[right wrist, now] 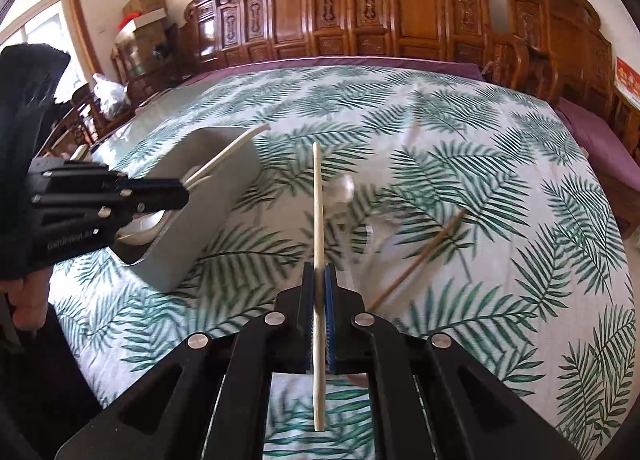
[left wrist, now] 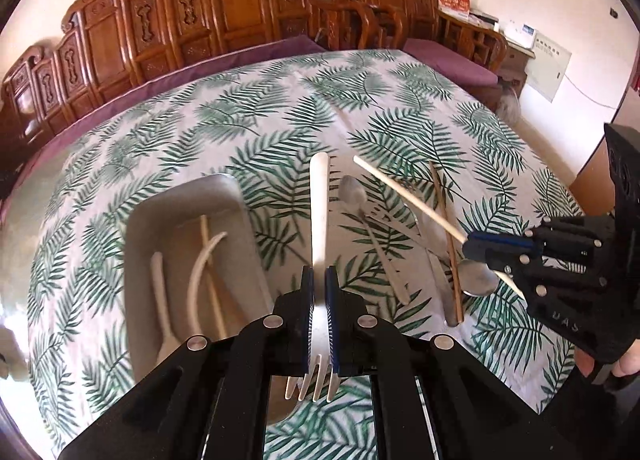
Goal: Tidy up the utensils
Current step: 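Lower the cream fork into the grey tray and open the left tool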
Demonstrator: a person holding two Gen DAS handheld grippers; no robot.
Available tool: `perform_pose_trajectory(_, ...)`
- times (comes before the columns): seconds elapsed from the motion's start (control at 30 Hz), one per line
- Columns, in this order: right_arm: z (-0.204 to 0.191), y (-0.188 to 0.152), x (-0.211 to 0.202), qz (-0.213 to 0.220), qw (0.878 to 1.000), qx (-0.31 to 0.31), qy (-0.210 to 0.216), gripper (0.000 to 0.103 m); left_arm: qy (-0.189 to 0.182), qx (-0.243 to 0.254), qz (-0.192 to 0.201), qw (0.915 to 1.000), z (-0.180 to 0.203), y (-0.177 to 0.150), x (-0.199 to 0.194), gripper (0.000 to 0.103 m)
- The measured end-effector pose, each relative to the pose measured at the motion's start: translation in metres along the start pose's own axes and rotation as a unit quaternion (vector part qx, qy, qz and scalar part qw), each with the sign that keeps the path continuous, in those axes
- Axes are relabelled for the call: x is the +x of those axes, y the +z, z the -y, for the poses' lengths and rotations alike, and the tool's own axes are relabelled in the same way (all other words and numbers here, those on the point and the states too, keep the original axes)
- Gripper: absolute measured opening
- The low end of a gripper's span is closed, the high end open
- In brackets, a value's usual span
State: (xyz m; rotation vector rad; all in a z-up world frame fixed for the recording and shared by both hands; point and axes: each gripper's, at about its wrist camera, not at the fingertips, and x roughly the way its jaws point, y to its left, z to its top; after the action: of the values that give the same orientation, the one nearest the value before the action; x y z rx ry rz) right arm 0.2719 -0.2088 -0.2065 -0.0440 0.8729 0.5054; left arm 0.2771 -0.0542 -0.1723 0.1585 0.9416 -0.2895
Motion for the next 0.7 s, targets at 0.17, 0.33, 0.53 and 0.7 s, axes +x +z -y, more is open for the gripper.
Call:
perform_pose_trajectory(0.17, -0.022, -0.003, -0.003, 0.000, 1.000, -0.009, 0.014, 0.006, 0.012, -0.017, 0.001, 0.9998, -0.027, -0.009, -0.005, 0.005)
perform_pose_trajectory(0.33, -0.039, -0.005, 0.000, -0.006, 1.000, -0.019, 0.018, 0.006, 0.026, -0.040, -0.007, 0.9988, -0.058, -0.019, 0.000, 0.005)
perform_pose_trajectory(0.53, -0.048, -0.003, 0.005, -0.015, 0.999, -0.019, 0.031, 0.006, 0.033, -0.070, -0.018, 0.9969, -0.085, -0.028, 0.014, 0.006)
perform_pose_trajectory(0.7, -0.057, 0.002, 0.005, -0.019, 0.999, -0.030, 0.028, 0.006, 0.035, -0.089, -0.037, 0.9948, -0.098, -0.033, 0.031, 0.006)
